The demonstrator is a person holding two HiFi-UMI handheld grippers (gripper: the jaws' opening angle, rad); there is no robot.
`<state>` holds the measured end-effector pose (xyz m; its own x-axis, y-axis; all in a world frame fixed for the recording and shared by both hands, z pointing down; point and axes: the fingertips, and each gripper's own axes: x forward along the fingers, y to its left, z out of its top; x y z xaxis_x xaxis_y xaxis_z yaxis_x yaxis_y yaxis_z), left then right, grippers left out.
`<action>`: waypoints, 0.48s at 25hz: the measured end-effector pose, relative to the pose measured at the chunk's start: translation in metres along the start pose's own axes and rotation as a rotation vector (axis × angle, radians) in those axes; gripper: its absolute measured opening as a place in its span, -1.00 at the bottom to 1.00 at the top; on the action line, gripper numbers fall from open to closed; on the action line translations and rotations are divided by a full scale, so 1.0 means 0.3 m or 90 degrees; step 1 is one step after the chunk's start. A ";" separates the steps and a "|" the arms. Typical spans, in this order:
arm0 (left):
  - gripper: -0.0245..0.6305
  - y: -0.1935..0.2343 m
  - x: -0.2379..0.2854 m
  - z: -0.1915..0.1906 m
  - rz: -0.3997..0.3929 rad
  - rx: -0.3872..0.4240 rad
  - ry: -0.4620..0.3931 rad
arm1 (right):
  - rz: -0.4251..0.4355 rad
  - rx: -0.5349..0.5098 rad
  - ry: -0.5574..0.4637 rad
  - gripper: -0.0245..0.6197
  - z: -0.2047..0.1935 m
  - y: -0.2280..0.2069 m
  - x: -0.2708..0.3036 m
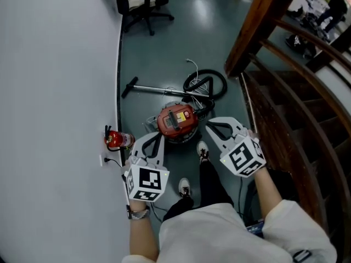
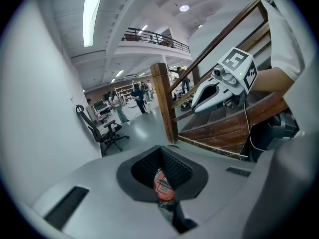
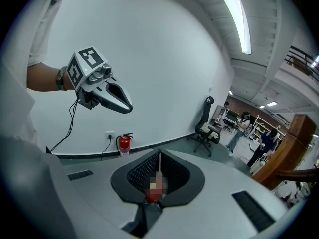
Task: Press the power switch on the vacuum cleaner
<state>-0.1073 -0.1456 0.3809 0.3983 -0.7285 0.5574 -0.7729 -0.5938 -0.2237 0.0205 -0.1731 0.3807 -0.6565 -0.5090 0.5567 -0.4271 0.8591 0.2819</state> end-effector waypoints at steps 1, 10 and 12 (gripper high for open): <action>-0.93 0.001 0.014 -0.010 -0.001 -0.004 0.003 | 0.002 0.002 0.001 -0.83 -0.009 -0.003 0.015; -0.93 0.002 0.170 -0.142 0.002 -0.036 0.037 | 0.014 0.041 0.010 -0.83 -0.133 -0.024 0.154; -0.93 0.002 0.199 -0.160 0.003 -0.045 0.039 | 0.016 0.044 0.017 -0.83 -0.163 -0.032 0.177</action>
<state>-0.1077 -0.1730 0.4524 0.3653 -0.7077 0.6048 -0.8084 -0.5633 -0.1708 0.0203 -0.2059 0.4459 -0.6514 -0.4852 0.5833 -0.4531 0.8654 0.2139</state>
